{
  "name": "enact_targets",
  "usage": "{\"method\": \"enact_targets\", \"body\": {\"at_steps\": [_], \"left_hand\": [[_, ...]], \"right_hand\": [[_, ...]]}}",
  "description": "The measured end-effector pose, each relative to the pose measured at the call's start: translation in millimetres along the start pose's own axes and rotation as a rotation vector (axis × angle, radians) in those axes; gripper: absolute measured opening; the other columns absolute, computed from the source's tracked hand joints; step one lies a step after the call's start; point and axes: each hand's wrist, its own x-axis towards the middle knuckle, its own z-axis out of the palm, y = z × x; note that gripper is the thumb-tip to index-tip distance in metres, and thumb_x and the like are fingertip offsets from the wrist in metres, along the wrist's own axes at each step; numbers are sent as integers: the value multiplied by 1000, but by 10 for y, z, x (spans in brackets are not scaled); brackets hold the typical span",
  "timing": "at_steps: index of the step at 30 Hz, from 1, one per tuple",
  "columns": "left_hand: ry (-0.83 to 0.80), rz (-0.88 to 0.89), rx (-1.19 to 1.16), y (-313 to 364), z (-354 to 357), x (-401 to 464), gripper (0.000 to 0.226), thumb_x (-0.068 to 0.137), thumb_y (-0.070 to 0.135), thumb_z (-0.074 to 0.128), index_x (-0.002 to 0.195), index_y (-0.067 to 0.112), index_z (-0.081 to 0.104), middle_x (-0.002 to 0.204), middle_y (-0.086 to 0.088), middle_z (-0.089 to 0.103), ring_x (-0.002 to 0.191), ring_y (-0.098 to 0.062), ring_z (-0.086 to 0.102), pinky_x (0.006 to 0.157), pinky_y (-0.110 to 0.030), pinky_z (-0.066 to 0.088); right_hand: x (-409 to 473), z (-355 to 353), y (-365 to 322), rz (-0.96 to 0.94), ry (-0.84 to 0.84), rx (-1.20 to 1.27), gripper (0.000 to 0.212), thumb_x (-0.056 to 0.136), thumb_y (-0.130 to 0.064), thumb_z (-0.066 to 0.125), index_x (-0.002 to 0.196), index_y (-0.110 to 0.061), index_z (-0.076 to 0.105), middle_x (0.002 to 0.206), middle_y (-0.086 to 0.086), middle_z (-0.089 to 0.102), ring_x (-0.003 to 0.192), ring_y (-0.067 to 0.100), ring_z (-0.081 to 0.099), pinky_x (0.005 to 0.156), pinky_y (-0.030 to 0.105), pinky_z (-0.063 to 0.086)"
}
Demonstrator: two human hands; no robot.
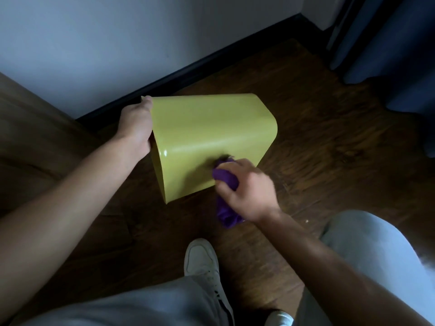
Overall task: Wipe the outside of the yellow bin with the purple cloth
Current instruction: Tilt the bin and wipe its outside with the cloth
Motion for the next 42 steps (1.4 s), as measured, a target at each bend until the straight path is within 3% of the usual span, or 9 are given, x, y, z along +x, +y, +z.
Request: {"method": "enact_targets", "body": {"at_steps": [6,9,11,17,20,22,25,37,42], "left_hand": [[-32,-11,-50,-14,6,54,21,101,33,62,94,14,67,89,-4,70,82,-24,70,87,-48,58],[-43,-24,-67,-26,45,74,25,99,29,63,112,9,69,106,-11,74,96,-30,73,93,-52,57],[-46,3,-59,-38,115,42,24,100,24,60,114,7,71,105,-12,75,94,-31,73,80,-41,60],[-103,18,-133,-55,194,-50,42,100,5,53,62,12,67,56,-1,66,53,-15,65,59,-25,54],[-73,-35,-104,-112,137,-20,28,100,9,54,76,12,67,61,-4,67,48,-15,62,40,-20,39],[-29,-89,-89,-153,100,18,11,100,14,57,96,8,66,87,-11,69,61,-19,64,34,-18,32],[-5,-158,-127,-167,74,23,22,100,20,60,118,8,64,113,-12,68,82,-23,67,36,-18,35],[-12,-108,-48,-80,-42,-12,14,103,17,55,90,17,59,89,-5,60,61,-14,53,35,-18,28],[-108,83,92,-125,-172,-23,13,103,30,52,94,25,60,93,-4,60,64,-16,55,33,-20,27]], "right_hand": [[335,-418,292,160,336,104,49,93,-43,60,137,-21,59,132,8,57,110,26,62,88,34,53],[551,-507,151,144,351,179,49,95,-43,62,140,-24,56,138,5,54,116,23,60,95,39,55],[614,-487,-107,50,319,213,53,93,-47,62,142,-29,54,140,3,56,117,22,60,96,43,55],[635,-54,-889,-247,278,-4,41,95,-52,58,131,-33,67,142,3,60,120,28,54,94,44,48],[630,53,-700,-142,330,-29,41,96,-55,51,124,-32,70,138,1,61,123,28,53,94,46,45],[633,64,-462,-75,354,-44,44,98,-55,47,127,-29,68,140,3,60,126,29,51,97,46,44],[701,26,-90,61,401,-70,44,99,-53,49,131,-27,64,142,7,56,127,30,49,101,45,45],[893,-242,543,468,223,-76,40,98,-43,50,134,-27,52,131,10,53,109,34,61,85,42,52],[901,-525,487,316,239,-51,39,90,-45,64,123,-27,57,116,2,63,97,22,63,82,40,56]]}}
